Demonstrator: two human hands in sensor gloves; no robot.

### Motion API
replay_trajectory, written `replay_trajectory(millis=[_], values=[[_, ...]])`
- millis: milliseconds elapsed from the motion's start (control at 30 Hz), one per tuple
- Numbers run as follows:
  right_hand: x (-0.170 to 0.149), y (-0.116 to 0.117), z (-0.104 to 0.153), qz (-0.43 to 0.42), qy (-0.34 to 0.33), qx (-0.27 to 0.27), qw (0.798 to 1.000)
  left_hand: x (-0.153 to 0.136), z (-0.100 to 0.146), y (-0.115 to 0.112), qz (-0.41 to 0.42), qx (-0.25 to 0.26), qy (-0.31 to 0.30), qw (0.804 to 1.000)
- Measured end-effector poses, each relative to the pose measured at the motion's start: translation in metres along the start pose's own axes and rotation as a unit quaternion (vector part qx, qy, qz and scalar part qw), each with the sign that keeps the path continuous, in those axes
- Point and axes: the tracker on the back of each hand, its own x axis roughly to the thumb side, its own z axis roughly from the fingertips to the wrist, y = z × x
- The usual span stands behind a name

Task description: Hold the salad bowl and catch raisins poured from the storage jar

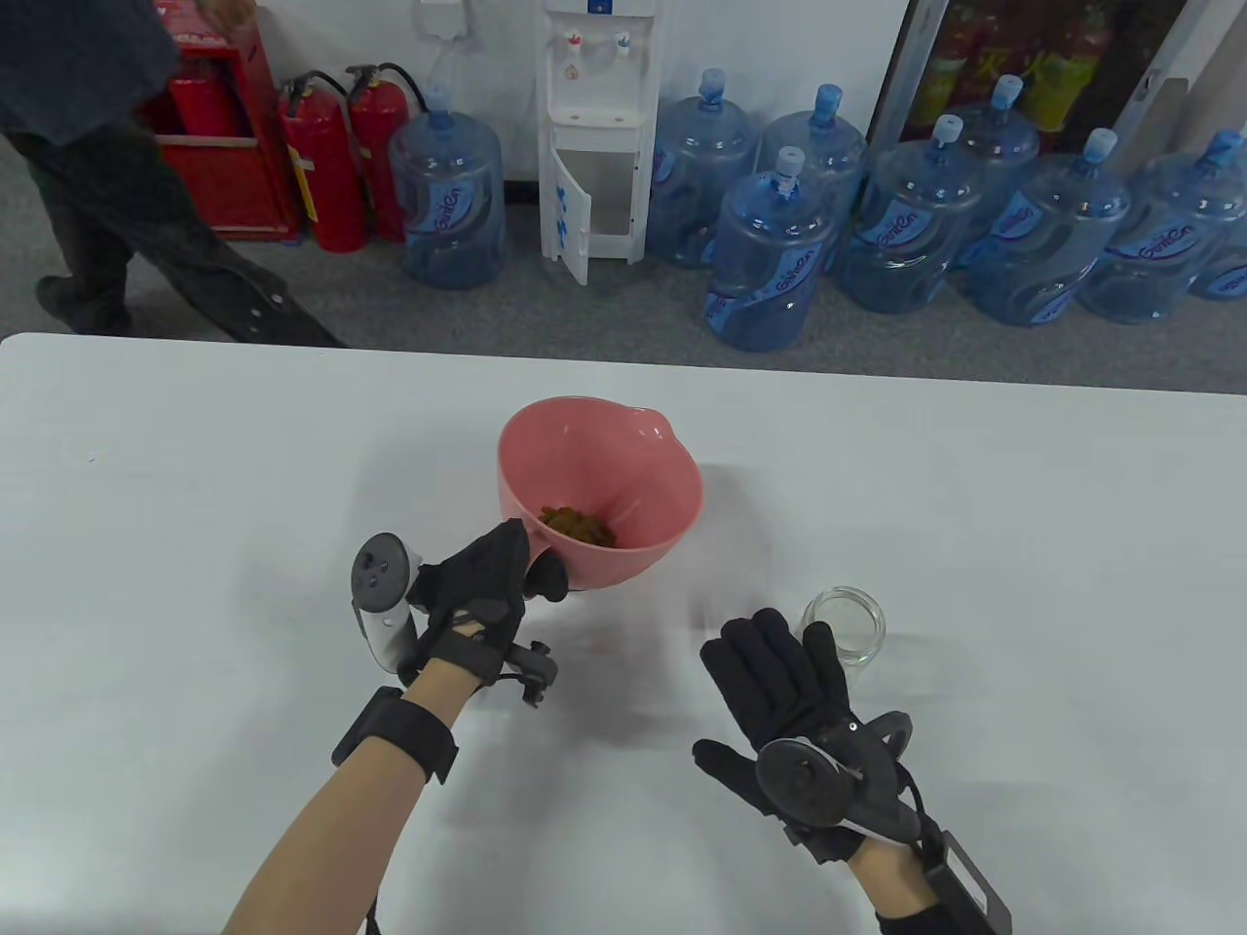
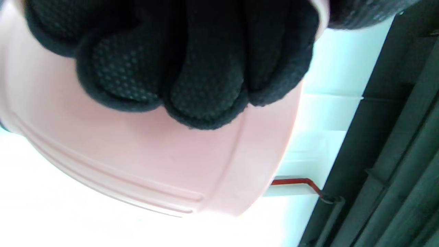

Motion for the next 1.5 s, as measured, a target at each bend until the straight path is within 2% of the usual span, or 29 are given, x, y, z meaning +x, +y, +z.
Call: replay_trajectory(millis=[133, 467, 567, 733, 900, 1067, 1233, 1500], values=[[0.001, 0.000, 0.000, 0.001, -0.001, -0.001, 1.000, -0.005, 0.008, 0.007, 0.006, -0.030, 0.043, 0.999], [0.006, 0.003, -0.001, -0.004, 0.000, 0.002, 1.000, -0.004, 0.033, 0.033, -0.100, -0.035, 0.112, 0.988], [0.006, 0.003, -0.001, -0.006, 0.003, 0.003, 1.000, 0.000, 0.038, 0.035, -0.101, -0.044, 0.119, 0.987], [0.005, 0.004, -0.002, -0.011, 0.007, 0.004, 1.000, 0.011, 0.048, 0.037, -0.197, -0.056, 0.127, 0.970], [0.006, 0.004, -0.002, -0.014, 0.006, 0.004, 1.000, 0.029, 0.060, 0.041, -0.258, -0.042, 0.115, 0.958], [0.006, 0.004, -0.003, -0.016, 0.005, 0.004, 1.000, 0.061, 0.074, 0.040, -0.376, -0.043, 0.051, 0.924], [0.007, 0.005, -0.003, -0.020, 0.006, 0.005, 1.000, 0.083, 0.093, 0.031, -0.457, -0.060, -0.011, 0.887], [0.011, 0.006, -0.003, -0.025, 0.000, 0.004, 1.000, 0.093, 0.121, 0.008, -0.552, -0.098, -0.091, 0.823]])
